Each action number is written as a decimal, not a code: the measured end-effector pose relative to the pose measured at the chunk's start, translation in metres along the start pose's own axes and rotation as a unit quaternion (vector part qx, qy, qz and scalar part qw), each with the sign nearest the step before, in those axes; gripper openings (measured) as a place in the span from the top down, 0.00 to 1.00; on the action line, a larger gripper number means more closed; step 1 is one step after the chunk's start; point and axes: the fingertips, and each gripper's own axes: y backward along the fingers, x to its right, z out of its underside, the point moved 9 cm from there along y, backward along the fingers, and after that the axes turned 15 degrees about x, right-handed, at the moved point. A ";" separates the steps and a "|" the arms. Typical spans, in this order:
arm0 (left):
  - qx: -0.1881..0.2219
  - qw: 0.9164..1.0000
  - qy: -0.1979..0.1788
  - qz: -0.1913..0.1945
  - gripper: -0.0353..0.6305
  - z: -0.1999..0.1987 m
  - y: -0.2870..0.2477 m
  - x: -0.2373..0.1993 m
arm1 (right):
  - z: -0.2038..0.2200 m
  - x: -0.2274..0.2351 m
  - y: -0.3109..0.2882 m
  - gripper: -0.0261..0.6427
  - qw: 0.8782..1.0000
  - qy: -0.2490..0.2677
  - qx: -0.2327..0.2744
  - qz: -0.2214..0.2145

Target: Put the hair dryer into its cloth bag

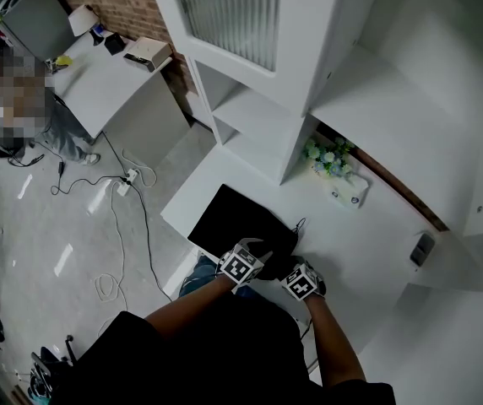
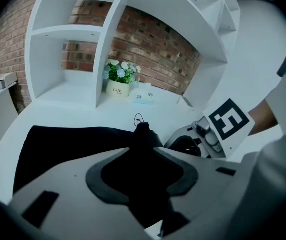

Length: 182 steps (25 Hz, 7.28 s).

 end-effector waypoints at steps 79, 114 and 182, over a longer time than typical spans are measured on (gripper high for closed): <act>0.034 0.993 0.067 0.094 0.89 -0.028 0.030 -0.003 | -0.020 -0.016 0.020 0.59 0.994 0.037 0.005 0.099; 0.033 0.992 0.058 0.102 0.89 -0.022 0.036 -0.004 | -0.027 -0.017 -0.023 0.58 0.995 0.075 0.001 0.059; 0.041 0.992 0.022 0.119 0.89 -0.031 0.029 0.009 | -0.057 0.000 -0.020 0.63 0.994 0.075 0.027 0.080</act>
